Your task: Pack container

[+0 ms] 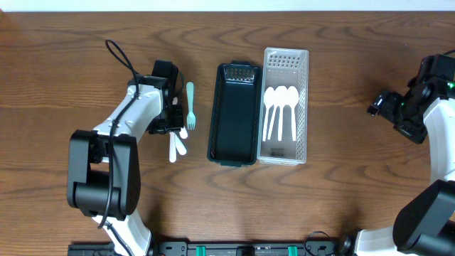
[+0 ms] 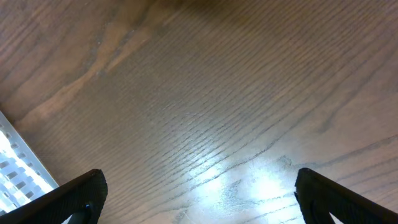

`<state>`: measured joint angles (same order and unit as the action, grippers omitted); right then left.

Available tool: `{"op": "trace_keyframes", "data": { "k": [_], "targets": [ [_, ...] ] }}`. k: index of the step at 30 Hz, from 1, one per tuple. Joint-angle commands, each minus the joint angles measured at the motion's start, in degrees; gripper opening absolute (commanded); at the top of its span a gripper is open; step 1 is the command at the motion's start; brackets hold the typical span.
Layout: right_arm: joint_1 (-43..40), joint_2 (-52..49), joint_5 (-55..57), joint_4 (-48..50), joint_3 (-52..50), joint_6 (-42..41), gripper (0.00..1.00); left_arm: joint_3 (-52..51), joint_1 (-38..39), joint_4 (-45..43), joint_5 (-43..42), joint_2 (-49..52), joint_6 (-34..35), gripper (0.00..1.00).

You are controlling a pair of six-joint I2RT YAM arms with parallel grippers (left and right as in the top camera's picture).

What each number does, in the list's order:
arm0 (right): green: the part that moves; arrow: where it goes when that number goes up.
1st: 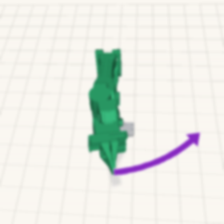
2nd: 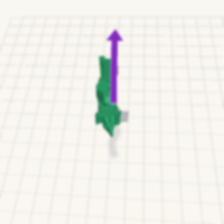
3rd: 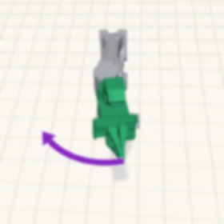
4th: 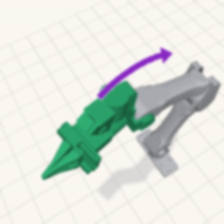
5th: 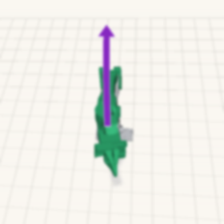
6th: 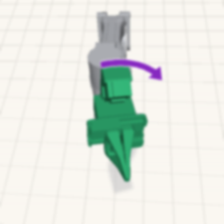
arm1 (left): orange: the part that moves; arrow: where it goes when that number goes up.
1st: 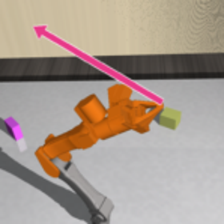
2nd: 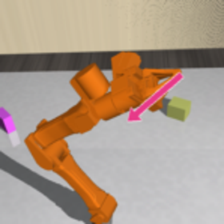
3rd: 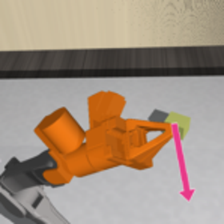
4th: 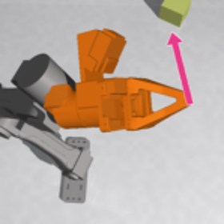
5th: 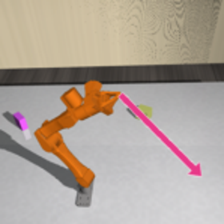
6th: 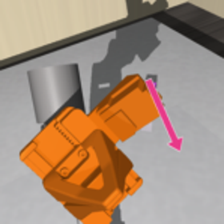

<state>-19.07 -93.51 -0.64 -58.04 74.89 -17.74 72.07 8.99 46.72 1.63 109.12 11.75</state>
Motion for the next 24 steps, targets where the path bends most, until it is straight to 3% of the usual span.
{"op": "trace_keyframes", "data": {
  "k": [1, 19, 24],
  "targets": [
    [-0.24, -0.24, -0.26, -0.09, 0.00, 0.20, 0.99, -0.07, -0.04, -0.15, -1.25, 1.92, -0.33, 0.39],
    [-0.24, -0.24, -0.24, -0.28, 0.00, 0.20, 0.99, -0.09, -0.04, -2.14, -1.16, 2.12, -0.37, 0.37],
    [-0.24, -0.24, -0.24, -0.28, 0.00, 0.20, 0.99, -0.09, -0.04, -2.36, -1.16, 2.12, -0.61, 0.33]
  ]
}}
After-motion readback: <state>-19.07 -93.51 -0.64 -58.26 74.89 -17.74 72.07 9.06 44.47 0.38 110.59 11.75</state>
